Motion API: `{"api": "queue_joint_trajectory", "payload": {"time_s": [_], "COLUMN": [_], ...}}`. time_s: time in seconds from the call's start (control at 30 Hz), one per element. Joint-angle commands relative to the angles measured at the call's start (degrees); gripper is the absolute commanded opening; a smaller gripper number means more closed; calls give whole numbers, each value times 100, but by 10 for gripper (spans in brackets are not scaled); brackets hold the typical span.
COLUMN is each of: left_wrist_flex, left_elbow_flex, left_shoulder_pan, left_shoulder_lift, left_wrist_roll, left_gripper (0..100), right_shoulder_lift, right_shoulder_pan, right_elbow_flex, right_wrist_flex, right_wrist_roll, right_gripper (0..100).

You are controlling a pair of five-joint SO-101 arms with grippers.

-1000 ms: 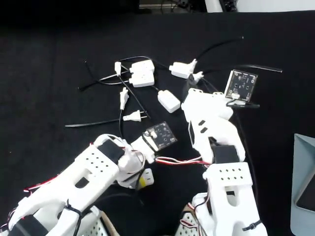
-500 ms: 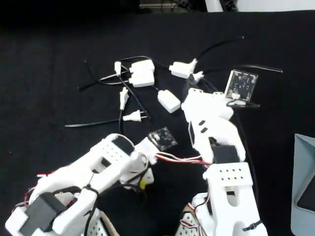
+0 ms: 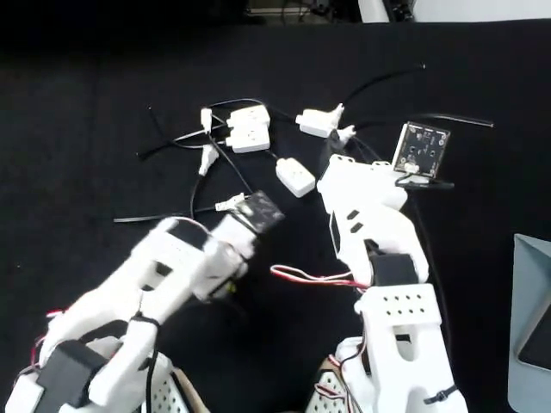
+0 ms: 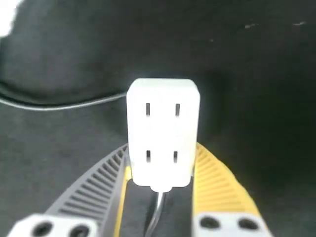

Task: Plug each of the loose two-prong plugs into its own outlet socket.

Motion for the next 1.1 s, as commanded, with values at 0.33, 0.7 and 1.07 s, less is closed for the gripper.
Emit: {"api": "queue_joint_trajectory", "payload": {"time_s": [0.33,0.7,1.07], "left_wrist_flex": [281,1451,1486], "left_elbow_flex": [-136,-145,1059], "left_shoulder_pan": [-840,-2220,-4163], "left_shoulder_lift": [-615,-3200,-5046], "left_wrist_roll": [-826,-782,396], "left_gripper": [238,241,238], "right_shoulder_lift": [13,4,22], "right_shoulder_pan": [-44,-923,-2804], "right_elbow_flex": [-13,-576,-611], "right_wrist_flex": [-88,1741,2435], "right_wrist_roll": [536,1380,1829], "right_gripper": [14,13,13]}}
